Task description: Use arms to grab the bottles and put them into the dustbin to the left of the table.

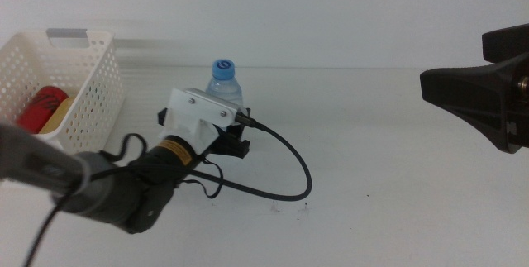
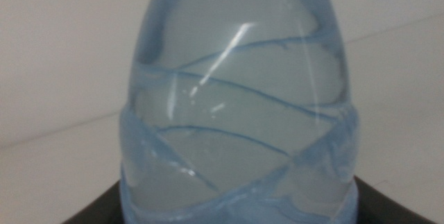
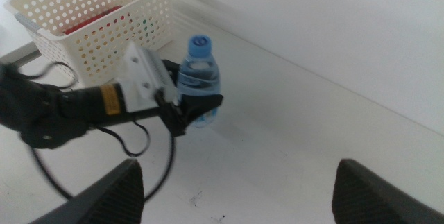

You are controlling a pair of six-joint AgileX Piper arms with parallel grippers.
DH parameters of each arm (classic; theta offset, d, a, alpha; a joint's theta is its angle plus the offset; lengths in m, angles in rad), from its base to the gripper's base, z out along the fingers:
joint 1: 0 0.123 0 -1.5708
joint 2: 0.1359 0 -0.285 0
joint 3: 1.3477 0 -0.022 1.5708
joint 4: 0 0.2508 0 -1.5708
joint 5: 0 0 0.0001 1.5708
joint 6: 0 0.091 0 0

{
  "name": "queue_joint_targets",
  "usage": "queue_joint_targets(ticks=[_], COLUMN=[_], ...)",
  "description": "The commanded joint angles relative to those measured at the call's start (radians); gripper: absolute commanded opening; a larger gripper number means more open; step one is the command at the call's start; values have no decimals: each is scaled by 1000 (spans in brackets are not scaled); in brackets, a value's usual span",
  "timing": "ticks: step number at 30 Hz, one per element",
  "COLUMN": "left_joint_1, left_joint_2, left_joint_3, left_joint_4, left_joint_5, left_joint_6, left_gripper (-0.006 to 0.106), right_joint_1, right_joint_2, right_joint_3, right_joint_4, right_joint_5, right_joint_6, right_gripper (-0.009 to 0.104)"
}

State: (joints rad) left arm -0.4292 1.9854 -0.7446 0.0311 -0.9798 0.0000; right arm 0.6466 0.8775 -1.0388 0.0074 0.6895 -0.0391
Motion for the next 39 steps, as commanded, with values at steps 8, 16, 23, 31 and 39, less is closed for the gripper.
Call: queue_joint_targets(ticks=[8,16,23,31,39], left_joint_1=[0,0,0,74,229], left_joint_2=[-413,-653,-695,-695,-615], left_joint_3=[68,-44,-217,-397,-607], left_joint_4=[-6,-4,-1,-25,-103], left_joint_5=[325,716,1105,1391,1665], left_joint_6=[-53,-53,-51,26,158], left_gripper=[28,28,28,28,28], right_joint_1=[-9,-9,-9,-9,-9], right_joint_2=[-3,-3,-3,-3,-3], right_joint_3=[-9,-9,-9,-9,-9], right_joint_4=[0,0,0,0,0], right_joint_5=[-8,-8,-8,-8,-8], right_joint_6=[-3,-3,-3,-3,-3], right_gripper=[85,85,85,85,85])
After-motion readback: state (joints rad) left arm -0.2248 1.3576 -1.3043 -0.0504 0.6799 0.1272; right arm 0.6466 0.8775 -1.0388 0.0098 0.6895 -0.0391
